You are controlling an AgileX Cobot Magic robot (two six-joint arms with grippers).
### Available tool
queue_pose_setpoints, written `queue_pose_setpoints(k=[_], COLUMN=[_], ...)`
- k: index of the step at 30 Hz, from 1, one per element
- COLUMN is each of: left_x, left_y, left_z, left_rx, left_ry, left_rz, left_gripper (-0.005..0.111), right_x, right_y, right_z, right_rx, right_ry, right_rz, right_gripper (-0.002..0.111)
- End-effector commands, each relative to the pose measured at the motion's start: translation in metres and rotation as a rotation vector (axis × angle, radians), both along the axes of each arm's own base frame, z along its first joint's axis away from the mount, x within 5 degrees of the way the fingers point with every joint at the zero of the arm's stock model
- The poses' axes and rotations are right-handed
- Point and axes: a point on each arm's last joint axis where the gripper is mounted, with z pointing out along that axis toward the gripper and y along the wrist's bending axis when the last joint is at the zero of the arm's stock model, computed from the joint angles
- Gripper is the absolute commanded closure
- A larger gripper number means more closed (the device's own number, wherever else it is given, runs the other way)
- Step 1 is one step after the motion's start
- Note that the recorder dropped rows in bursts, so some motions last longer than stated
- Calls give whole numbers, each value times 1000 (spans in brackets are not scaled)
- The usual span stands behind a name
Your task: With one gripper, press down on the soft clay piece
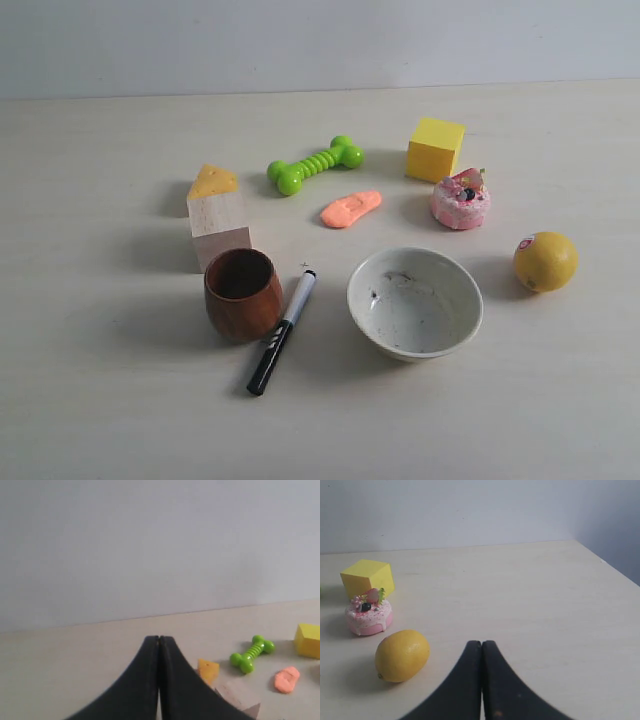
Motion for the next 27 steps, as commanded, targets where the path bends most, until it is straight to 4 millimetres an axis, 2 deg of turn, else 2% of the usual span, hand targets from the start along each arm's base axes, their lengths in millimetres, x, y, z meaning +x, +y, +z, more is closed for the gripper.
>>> queue_pose_setpoints(k=[1, 7, 11, 21, 27], left_x=[9, 3, -7, -14, -12], left_y=[0, 8, 12, 13, 12], left_z=[-32, -90, -115, -140, -168], left_rx=[-170, -260, -260, -254, -259], left_ry=[-71, -44, -63, -73, -5], left_rz=[113, 256, 321, 333, 336], left_gripper=[107, 107, 107, 107, 107], right_x=[0, 0, 0, 0, 0], right_y=[0, 0, 0, 0, 0], right_z=[-1, -1, -1, -1, -1], right_rx=[-4, -4, -4, -4, -4], right_ry=[-4, -4, -4, -4, -4], right_rz=[-1, -1, -1, -1, -1], right_gripper=[108, 108, 108, 108, 108])
